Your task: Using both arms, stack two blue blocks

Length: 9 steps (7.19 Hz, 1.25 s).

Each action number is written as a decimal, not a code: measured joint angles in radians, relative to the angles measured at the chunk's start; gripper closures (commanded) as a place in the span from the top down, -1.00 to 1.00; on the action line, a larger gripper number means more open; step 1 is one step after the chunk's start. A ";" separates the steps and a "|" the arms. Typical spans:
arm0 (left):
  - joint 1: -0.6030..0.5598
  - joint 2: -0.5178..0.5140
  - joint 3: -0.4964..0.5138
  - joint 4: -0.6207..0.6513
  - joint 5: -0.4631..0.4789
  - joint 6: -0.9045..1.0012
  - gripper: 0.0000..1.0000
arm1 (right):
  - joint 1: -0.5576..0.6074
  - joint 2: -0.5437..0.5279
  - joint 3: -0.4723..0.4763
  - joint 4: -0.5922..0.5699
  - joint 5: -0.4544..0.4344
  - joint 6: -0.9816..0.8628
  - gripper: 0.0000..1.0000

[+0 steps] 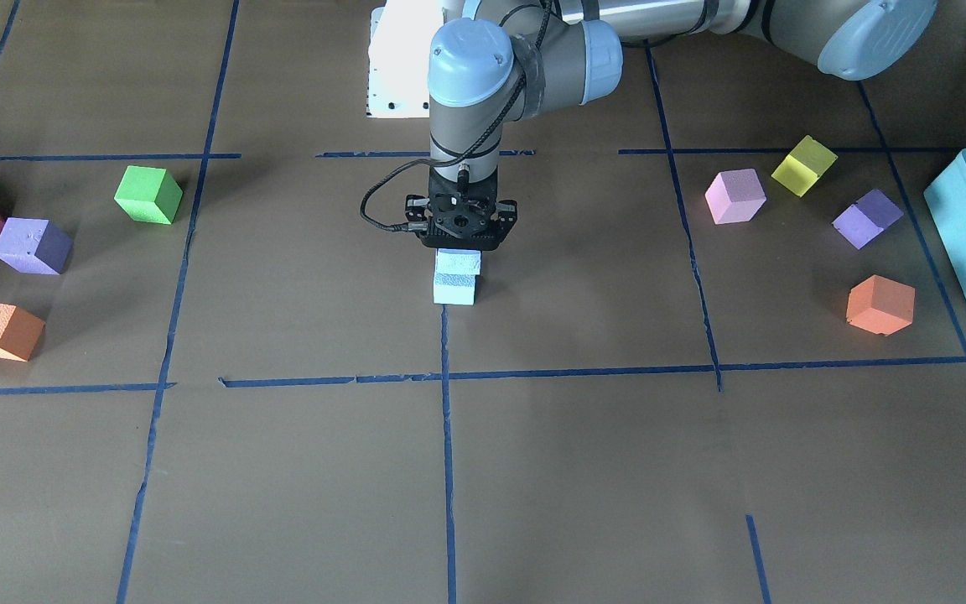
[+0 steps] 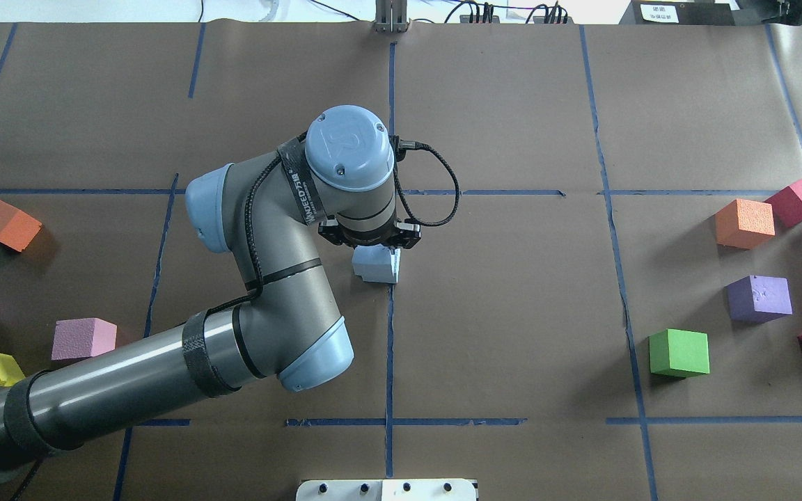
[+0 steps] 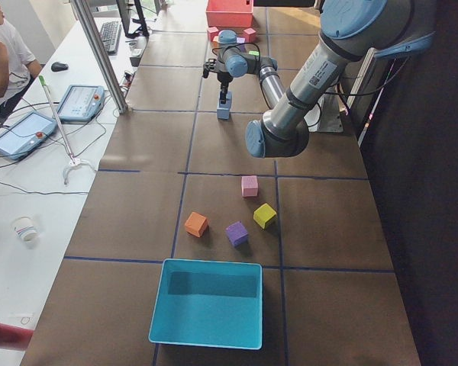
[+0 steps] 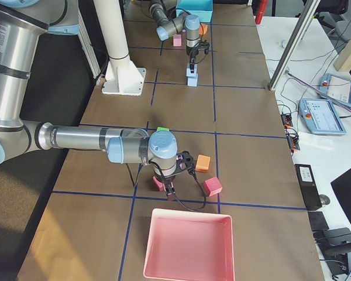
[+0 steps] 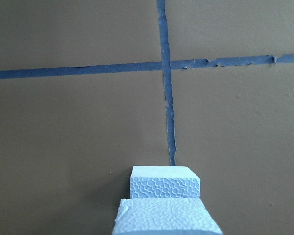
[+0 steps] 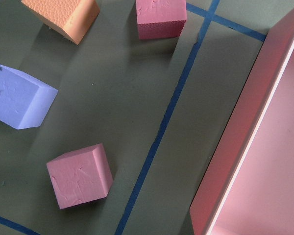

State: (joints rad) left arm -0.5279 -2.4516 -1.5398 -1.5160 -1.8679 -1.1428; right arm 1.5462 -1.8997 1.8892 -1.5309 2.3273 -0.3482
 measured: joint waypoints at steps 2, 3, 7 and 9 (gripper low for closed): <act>-0.003 -0.008 0.013 -0.001 0.000 -0.005 -0.75 | 0.000 0.000 -0.001 0.000 -0.001 0.000 0.98; -0.005 -0.011 0.015 -0.001 -0.001 -0.013 -0.21 | 0.000 0.000 -0.002 0.000 -0.001 0.000 0.98; -0.012 -0.018 0.021 -0.001 -0.001 -0.043 1.00 | 0.000 0.001 -0.002 0.000 -0.002 -0.001 0.98; -0.018 -0.026 0.011 0.002 -0.007 -0.041 1.00 | 0.000 0.001 -0.003 0.000 -0.002 0.000 0.98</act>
State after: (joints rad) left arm -0.5458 -2.4778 -1.5288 -1.5138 -1.8753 -1.1837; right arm 1.5463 -1.8991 1.8858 -1.5309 2.3255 -0.3483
